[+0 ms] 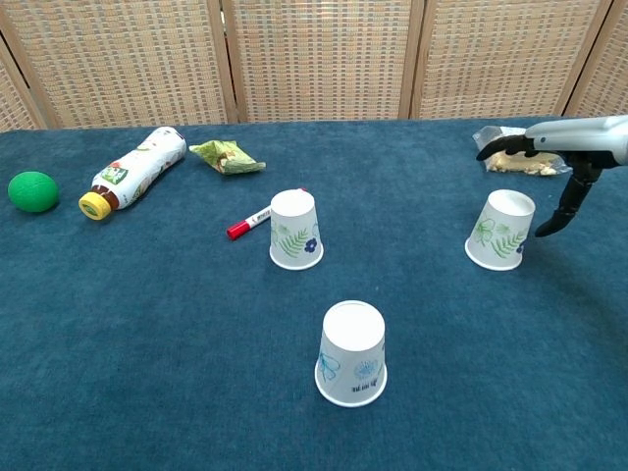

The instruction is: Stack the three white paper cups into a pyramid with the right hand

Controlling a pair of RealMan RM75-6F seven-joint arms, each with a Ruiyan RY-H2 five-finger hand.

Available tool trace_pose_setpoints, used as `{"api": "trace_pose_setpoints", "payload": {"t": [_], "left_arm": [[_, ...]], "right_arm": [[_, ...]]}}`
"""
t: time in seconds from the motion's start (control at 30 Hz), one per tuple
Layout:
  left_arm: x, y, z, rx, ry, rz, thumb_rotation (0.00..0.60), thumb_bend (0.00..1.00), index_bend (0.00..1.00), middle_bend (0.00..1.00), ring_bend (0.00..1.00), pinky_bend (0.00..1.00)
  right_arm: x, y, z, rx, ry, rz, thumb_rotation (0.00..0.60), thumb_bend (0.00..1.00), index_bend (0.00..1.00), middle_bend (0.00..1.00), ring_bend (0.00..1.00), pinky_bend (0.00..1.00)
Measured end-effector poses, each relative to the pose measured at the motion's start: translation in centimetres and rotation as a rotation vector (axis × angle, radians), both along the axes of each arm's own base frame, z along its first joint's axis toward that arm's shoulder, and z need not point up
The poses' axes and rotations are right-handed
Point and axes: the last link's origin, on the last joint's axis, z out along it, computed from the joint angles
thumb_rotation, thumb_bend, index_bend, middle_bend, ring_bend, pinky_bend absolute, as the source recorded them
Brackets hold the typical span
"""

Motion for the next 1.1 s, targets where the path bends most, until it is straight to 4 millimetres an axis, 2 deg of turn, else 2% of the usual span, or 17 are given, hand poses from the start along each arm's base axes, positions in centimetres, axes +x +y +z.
{"api": "trace_pose_setpoints", "payload": {"t": [0.07,0.17,0.3,0.5,0.77,1.1], "left_arm": [[-0.1,0.2,0.0,-0.002,0.001,0.005,0.600,0.00,0.00,0.00,0.00,0.00],[-0.2,0.4,0.0,0.000,0.001,0.011,0.600,0.00,0.00,0.00,0.00,0.00],[-0.3,0.4,0.0,0.000,0.002,0.015,0.600,0.00,0.00,0.00,0.00,0.00],[-0.3,0.4,0.2,0.005,-0.002,0.017,0.600,0.00,0.00,0.00,0.00,0.00],[-0.3,0.6,0.2,0.001,-0.005,0.019,0.600,0.00,0.00,0.00,0.00,0.00],[-1.0,1.2,0.7,0.010,-0.030,0.051,0.600,0.00,0.00,0.00,0.00,0.00]], "right_arm": [[0.1,-0.3,-0.6,-0.002,0.013,-0.003,0.600,0.09,0.30,0.32,0.33,0.45],[0.2,-0.5,-1.3,0.000,0.005,-0.019,0.600,0.15,0.42,0.44,0.46,0.59],[0.8,-0.5,-2.0,0.008,-0.041,-0.043,0.600,0.24,0.50,0.54,0.54,0.68],[2.4,-0.5,-2.0,0.005,-0.089,-0.017,0.600,0.29,0.52,0.55,0.55,0.69],[7.5,-1.2,-2.0,0.023,-0.140,0.077,0.600,0.29,0.52,0.55,0.55,0.69],[12.4,-3.0,-5.9,0.062,-0.129,0.091,0.600,0.29,0.52,0.55,0.55,0.69]]}}
